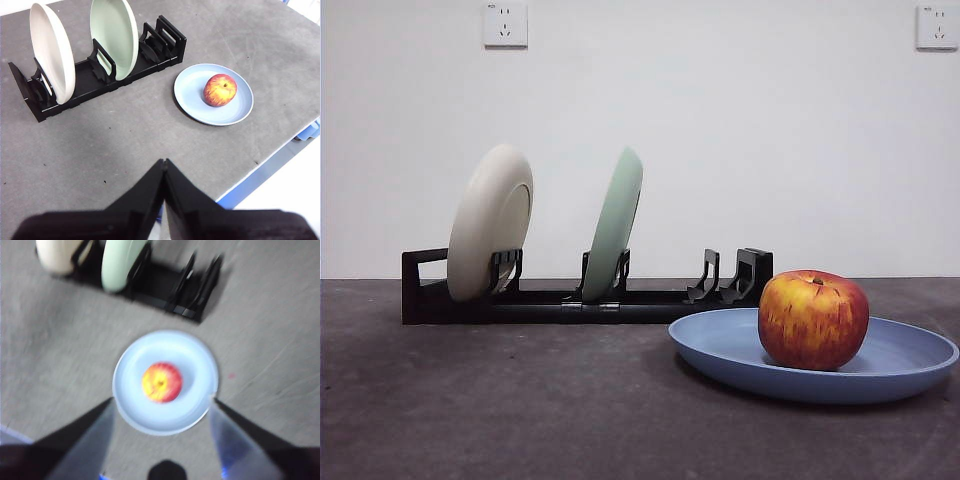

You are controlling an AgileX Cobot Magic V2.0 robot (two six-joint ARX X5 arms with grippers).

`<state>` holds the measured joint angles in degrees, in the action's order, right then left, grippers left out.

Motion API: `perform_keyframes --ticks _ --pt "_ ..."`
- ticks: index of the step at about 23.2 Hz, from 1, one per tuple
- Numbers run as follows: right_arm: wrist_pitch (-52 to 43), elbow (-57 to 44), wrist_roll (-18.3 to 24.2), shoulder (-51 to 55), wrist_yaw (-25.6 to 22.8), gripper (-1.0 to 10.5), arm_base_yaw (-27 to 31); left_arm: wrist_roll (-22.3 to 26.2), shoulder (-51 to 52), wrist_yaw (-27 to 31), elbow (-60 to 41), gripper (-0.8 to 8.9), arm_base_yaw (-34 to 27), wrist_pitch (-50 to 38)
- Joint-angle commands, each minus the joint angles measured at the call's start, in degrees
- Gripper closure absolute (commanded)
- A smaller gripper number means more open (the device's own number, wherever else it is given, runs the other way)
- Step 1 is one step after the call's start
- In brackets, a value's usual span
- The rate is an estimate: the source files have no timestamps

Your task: Take the blue plate from the plate rack,put the plate on the table,take the apple from the table,put the apple in the plate

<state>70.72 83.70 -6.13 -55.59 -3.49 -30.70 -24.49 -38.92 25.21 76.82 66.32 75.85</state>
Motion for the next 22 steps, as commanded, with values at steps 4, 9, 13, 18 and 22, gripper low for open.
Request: perform_keyframes --ticks 4,9,13,18,22 --pt "-0.24 5.81 -0.28 -0.17 -2.99 9.4 -0.09 0.68 -0.74 0.33 -0.2 8.16 -0.02 -0.2" --pt "0.17 6.67 -0.28 -0.42 -2.97 9.4 -0.09 0.68 -0.72 0.31 -0.2 8.16 0.46 -0.22" --pt "0.72 6.67 -0.28 -1.44 -2.97 9.4 -0.09 0.7 -1.03 0.09 -0.2 8.16 -4.61 -0.22" --pt "1.97 6.67 -0.28 -3.56 -2.99 9.4 -0.09 12.59 -1.64 0.07 -0.63 8.16 -25.42 -2.47" --pt "1.97 6.67 -0.28 -5.62 -2.97 9.4 -0.09 35.87 2.93 -11.04 -8.26 8.16 -38.66 -21.31"
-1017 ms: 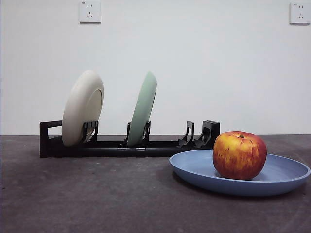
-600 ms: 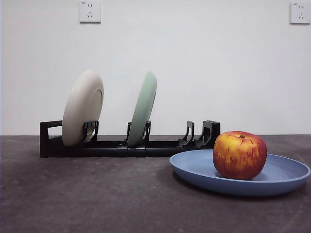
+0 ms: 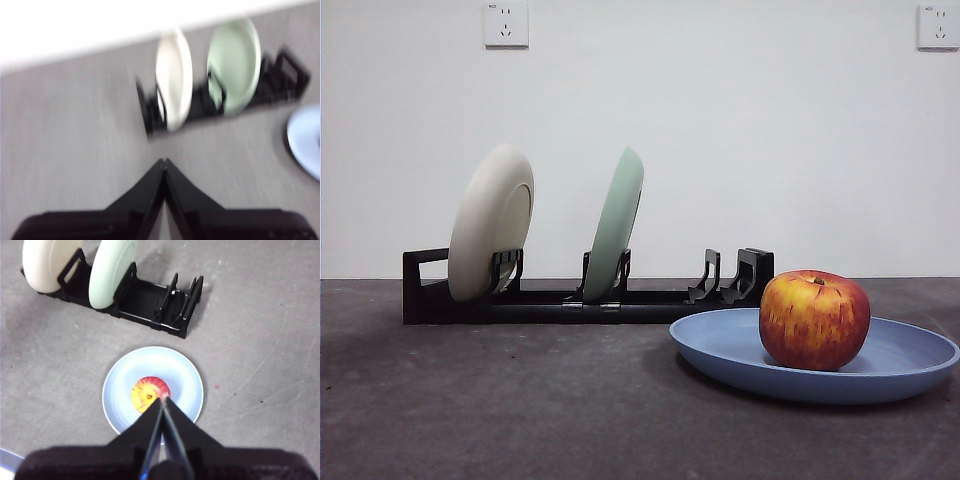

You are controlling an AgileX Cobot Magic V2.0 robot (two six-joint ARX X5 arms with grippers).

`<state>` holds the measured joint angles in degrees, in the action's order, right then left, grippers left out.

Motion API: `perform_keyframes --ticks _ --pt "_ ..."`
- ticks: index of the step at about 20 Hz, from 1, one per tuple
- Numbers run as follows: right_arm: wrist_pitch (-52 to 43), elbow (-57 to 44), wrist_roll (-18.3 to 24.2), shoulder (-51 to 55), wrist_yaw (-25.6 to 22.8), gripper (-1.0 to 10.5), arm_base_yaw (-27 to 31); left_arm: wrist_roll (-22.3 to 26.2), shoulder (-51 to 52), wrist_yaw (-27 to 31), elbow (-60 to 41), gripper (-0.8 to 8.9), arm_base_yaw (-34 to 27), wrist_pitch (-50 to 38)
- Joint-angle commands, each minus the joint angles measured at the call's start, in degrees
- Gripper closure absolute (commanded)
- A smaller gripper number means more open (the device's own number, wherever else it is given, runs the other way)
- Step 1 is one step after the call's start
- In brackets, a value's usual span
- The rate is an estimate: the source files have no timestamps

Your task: Take the blue plate from the plate rack,put the plate on the table,take the apple from the table,put the apple in the plate

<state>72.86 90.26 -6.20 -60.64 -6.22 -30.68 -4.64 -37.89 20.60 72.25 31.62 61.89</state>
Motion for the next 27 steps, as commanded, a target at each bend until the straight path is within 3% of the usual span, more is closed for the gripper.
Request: perform_keyframes --ticks 1,3,5,7,10,12,14,19,23,27 --pt "-0.17 0.11 -0.22 -1.09 -0.24 9.4 -0.11 20.81 3.52 -12.11 -7.06 8.16 -6.47 -12.17" --pt "-0.17 0.11 -0.22 -2.08 -0.24 9.4 -0.11 28.48 7.1 -22.6 -16.17 8.16 -11.04 -22.69" --pt "-0.17 0.11 -0.22 -3.13 -0.24 9.4 -0.11 32.15 9.97 -28.96 -27.58 8.16 -15.47 -34.53" --pt "-0.17 0.11 -0.22 -4.09 -0.24 9.4 -0.11 29.0 11.74 -35.74 -39.23 8.16 -20.65 -47.98" --pt "-0.2 0.11 -0.22 -5.22 -0.24 9.4 -0.11 18.36 13.84 -41.75 -53.64 8.16 -27.56 -63.65" --pt "-0.24 0.11 -0.22 -5.62 -0.24 9.4 -0.09 15.17 16.87 -41.31 -59.34 8.16 -29.77 -65.77" --pt "-0.44 0.11 -0.22 -5.9 -0.24 9.4 -0.09 15.32 21.59 -39.6 -63.34 8.16 -31.04 -65.75" --pt "-0.42 0.11 -0.22 -5.97 -0.26 9.4 -0.09 14.84 37.24 -29.86 -69.57 8.16 -32.46 -58.45" --pt "-0.42 0.11 -0.22 -5.99 -0.24 9.4 -0.04 12.31 37.66 -26.25 -71.14 8.16 -32.54 -51.17" --pt "-0.44 0.11 -0.22 -5.99 -0.5 9.4 -0.07 9.01 37.66 -22.4 -71.45 8.16 -32.44 -51.17"
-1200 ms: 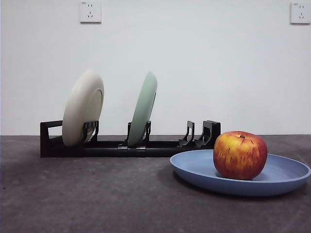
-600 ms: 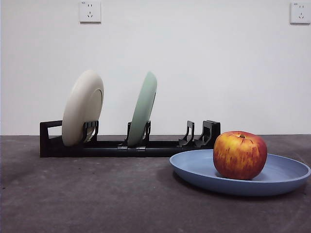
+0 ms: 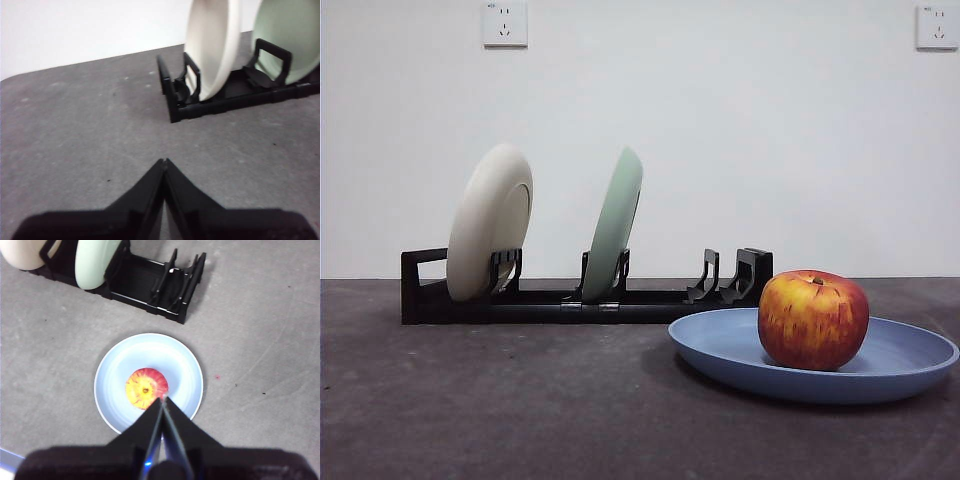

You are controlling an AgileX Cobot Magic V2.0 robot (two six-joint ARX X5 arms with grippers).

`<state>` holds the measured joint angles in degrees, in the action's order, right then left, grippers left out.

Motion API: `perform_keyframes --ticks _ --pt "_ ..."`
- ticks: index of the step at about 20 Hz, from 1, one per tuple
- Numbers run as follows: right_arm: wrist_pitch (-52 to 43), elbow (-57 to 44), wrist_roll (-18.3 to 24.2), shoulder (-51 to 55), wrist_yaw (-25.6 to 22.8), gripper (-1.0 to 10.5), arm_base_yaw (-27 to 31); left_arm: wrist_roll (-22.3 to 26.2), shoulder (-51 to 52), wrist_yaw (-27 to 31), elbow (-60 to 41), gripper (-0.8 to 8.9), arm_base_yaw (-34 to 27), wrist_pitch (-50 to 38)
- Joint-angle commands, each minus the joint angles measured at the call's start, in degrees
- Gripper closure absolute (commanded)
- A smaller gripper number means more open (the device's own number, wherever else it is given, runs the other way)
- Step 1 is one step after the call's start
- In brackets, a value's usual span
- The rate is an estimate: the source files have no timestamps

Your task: Take the blue plate from the plate rack,put the plate on the table,take the apple from the table,put the apple in the plate

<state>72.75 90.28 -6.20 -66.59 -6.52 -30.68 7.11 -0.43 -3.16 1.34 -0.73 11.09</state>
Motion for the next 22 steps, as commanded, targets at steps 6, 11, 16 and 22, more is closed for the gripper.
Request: perform_keyframes --ticks 6,11,16,22 --pt "-0.33 0.09 -0.22 -0.04 -0.57 9.4 -0.04 -3.76 -0.22 1.27 -0.5 8.16 -0.11 -0.48" --pt "-0.31 0.09 -0.22 -0.04 -0.57 9.4 -0.04 -3.76 -1.18 1.25 -0.5 8.16 -0.11 -0.48" --pt "-0.31 0.09 -0.22 -0.04 -0.57 9.4 -0.04 -3.76 -2.14 1.25 -0.5 8.16 -0.11 -0.46" --pt "-6.64 -1.07 14.16 4.31 -6.14 9.4 4.52 -3.76 -3.45 1.25 -0.5 8.16 -0.11 -0.48"
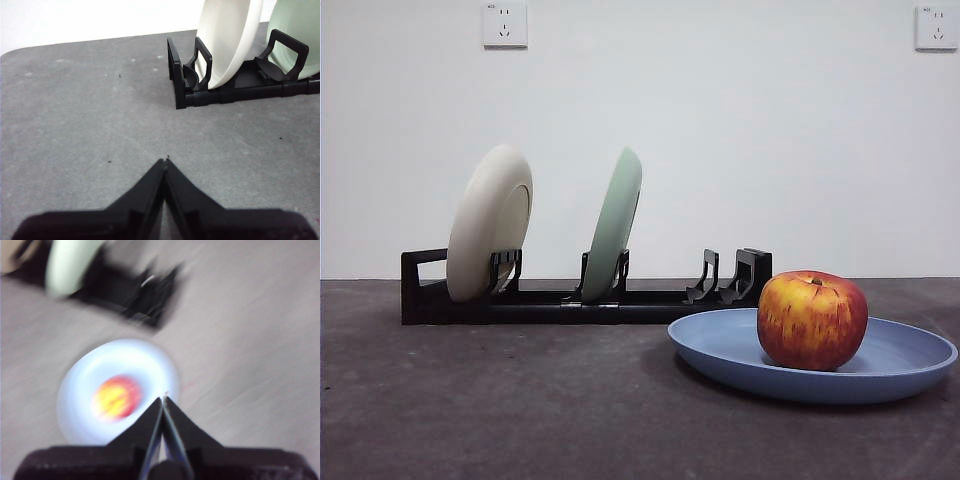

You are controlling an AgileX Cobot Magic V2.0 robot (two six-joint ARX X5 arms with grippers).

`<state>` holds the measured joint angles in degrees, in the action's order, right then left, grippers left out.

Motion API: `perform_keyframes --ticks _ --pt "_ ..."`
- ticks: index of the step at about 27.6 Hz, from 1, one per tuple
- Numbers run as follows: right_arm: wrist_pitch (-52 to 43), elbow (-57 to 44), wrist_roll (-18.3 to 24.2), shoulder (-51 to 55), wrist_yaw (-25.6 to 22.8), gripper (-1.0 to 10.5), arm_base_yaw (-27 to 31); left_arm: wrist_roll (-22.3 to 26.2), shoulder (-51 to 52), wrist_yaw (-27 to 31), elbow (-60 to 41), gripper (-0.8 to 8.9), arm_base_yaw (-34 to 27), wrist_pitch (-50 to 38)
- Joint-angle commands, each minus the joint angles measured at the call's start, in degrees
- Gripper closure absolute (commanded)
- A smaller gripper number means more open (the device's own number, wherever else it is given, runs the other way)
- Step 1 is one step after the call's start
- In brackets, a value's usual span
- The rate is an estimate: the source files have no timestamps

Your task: Take the blue plate from the plate rack,put the plate on the table,take the apple from the table,put the apple in the plate

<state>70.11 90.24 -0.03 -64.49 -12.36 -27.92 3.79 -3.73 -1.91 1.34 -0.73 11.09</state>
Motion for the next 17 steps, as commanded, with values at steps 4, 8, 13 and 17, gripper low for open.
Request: perform_keyframes --ticks 4,8,13,17 --pt "-31.58 -13.86 9.01 12.55 8.61 9.4 11.82 -0.44 -0.2 0.0 -0.5 8.16 -0.11 -0.46" --pt "-50.88 -35.67 10.16 23.85 10.08 9.4 22.58 -0.44 -0.2 0.02 -0.5 8.16 -0.11 -0.48" --pt "-65.7 -57.44 9.94 34.8 10.05 9.4 27.87 -0.44 -0.2 0.02 -0.5 8.16 -0.11 -0.46" --pt "-71.14 -69.44 9.46 41.7 9.99 9.4 29.18 -0.44 -0.2 0.02 -0.5 8.16 -0.11 -0.48"
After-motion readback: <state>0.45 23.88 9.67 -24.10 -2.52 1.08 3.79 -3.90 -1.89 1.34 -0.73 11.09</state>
